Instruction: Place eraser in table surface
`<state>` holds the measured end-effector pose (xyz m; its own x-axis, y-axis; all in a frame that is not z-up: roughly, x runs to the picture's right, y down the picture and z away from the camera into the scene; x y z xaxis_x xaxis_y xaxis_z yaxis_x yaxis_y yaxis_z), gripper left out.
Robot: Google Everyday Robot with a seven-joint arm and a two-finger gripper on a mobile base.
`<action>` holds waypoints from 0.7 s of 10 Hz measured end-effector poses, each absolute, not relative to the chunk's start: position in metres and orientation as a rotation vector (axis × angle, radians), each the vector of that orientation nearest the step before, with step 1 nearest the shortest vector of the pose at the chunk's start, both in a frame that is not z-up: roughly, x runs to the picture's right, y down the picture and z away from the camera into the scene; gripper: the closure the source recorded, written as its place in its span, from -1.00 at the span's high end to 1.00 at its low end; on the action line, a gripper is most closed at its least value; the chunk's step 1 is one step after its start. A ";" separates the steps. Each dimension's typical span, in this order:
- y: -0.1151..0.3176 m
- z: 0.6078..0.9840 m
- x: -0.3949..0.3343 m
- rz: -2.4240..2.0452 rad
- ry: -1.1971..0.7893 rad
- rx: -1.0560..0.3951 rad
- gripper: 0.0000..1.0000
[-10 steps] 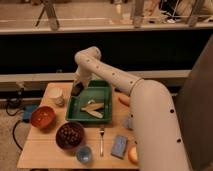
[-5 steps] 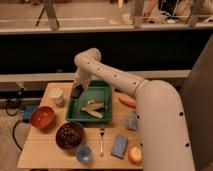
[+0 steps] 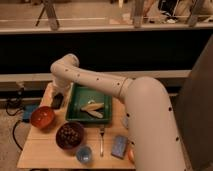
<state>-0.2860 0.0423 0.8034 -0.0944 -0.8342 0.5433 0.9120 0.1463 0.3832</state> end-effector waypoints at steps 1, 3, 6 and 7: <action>0.057 0.783 -0.313 -1.530 -0.850 -0.094 -0.97; 0.083 0.749 -0.336 -1.613 -0.935 -0.055 -0.97; 0.134 0.712 -0.349 -1.801 -1.035 -0.035 -0.97; 0.146 0.710 -0.348 -1.843 -1.044 -0.038 -0.97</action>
<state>-0.3479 0.1455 0.7102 -0.5200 -0.7293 0.4447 0.7563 -0.1511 0.6365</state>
